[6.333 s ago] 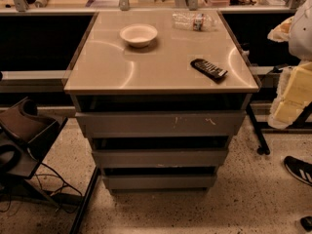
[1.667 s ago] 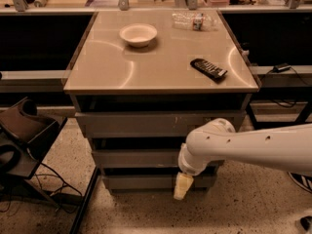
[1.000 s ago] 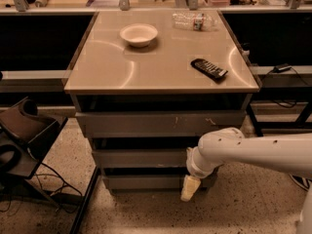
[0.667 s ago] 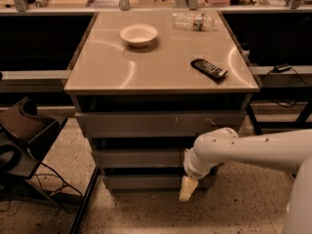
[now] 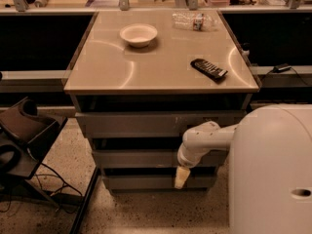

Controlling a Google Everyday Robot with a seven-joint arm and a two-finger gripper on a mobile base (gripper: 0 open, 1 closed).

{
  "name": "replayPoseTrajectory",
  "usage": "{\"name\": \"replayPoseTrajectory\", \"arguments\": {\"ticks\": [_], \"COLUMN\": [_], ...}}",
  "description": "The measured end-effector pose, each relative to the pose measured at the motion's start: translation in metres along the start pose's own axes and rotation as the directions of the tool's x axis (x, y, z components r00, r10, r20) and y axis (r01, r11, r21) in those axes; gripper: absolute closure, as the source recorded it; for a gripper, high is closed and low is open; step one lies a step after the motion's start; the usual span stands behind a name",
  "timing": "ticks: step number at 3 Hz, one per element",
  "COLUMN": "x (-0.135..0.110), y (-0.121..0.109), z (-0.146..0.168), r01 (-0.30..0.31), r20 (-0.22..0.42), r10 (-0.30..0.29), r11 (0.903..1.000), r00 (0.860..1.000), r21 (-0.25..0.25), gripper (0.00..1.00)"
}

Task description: Open middle drawer

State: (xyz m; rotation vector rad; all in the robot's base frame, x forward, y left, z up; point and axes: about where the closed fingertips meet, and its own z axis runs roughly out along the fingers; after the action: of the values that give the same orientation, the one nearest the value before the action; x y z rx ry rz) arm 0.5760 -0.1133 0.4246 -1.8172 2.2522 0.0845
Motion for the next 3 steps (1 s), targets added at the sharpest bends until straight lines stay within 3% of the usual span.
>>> {"name": "replayPoseTrajectory", "arguments": {"ticks": [1, 2, 3], "x": [0.000, 0.006, 0.023], "y": [-0.004, -0.008, -0.007], "z": [0.002, 0.013, 0.025], "r01": [-0.004, -0.026, -0.078], "r20": [0.001, 0.039, 0.090], "r10": [0.004, 0.028, 0.089], "r11": [1.0000, 0.9988, 0.9897], "r00": [1.000, 0.999, 0.992], "r21": [0.003, -0.042, -0.121], "gripper": [0.00, 0.00, 0.00]}}
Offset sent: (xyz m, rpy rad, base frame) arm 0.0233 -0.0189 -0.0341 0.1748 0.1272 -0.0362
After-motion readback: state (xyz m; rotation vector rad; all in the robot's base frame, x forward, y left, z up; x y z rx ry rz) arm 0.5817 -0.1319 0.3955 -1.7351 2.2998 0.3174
